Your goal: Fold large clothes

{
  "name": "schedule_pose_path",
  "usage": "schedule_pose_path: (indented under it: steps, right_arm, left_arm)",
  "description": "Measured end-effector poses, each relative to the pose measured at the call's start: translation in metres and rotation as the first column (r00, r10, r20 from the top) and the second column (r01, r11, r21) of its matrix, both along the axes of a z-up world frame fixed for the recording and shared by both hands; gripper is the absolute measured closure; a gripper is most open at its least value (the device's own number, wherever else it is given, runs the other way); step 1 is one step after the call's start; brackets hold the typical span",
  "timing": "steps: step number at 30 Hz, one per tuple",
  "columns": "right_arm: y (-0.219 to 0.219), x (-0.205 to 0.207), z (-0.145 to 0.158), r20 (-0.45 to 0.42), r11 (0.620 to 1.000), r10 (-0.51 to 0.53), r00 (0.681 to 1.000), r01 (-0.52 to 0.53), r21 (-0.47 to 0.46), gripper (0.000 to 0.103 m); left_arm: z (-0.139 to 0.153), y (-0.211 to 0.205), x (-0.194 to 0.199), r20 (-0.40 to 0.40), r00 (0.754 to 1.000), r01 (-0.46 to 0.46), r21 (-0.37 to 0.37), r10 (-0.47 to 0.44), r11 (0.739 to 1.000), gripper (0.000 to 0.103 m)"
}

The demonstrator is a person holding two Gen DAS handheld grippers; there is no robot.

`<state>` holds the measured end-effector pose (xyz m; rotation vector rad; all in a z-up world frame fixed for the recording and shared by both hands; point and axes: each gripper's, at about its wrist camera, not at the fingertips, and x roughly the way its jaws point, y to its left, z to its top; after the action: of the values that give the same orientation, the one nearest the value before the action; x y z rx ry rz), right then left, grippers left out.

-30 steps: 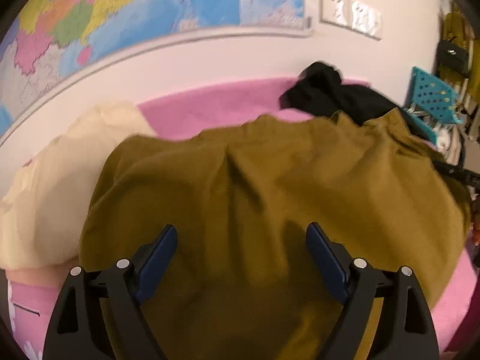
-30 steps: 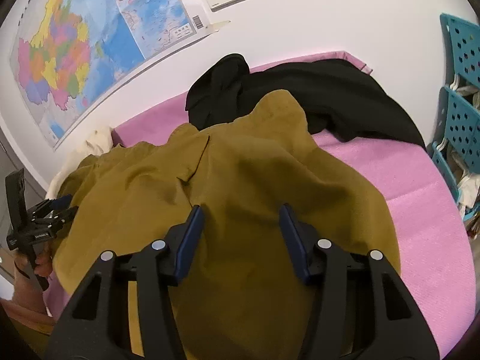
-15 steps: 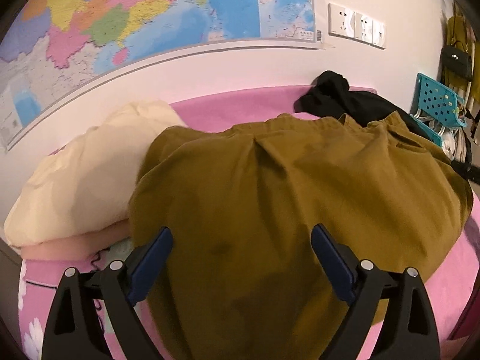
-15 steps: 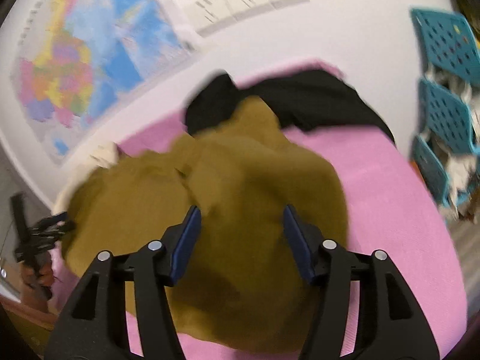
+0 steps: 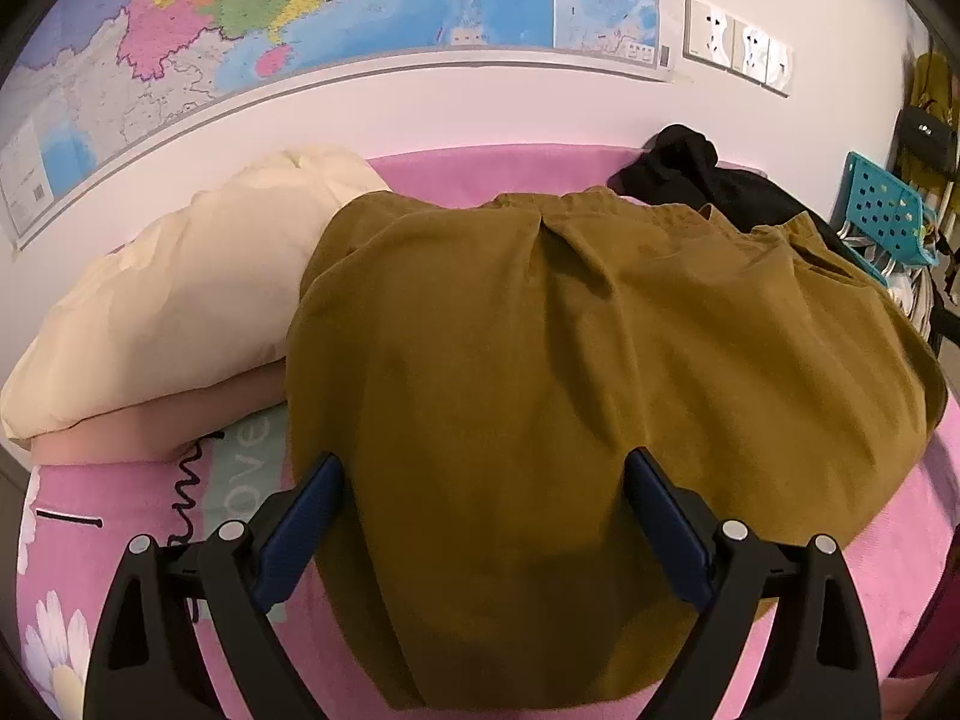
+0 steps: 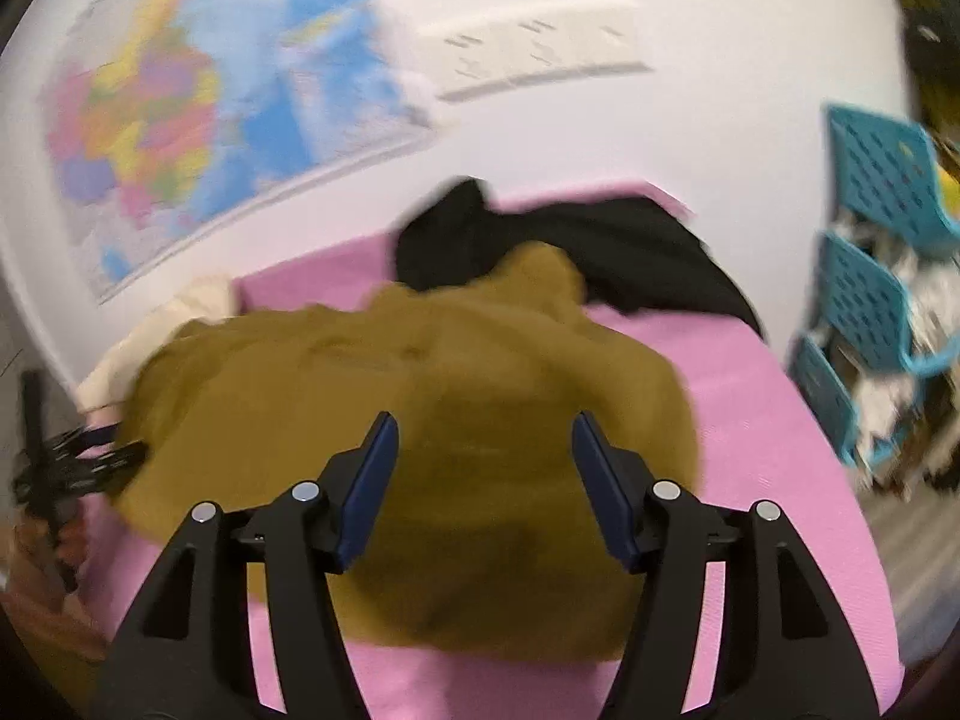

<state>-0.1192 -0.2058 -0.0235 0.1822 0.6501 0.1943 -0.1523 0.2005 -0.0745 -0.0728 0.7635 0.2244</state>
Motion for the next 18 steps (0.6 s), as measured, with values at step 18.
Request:
schedule_pose_path:
  steps: [18]
  right_arm:
    - [0.243, -0.041, -0.030, -0.091, 0.598, 0.658, 0.748, -0.592, -0.541, 0.016]
  left_arm:
    - [0.001, 0.034, -0.060, 0.047, 0.999, -0.010, -0.243, 0.022, 0.970, 0.009]
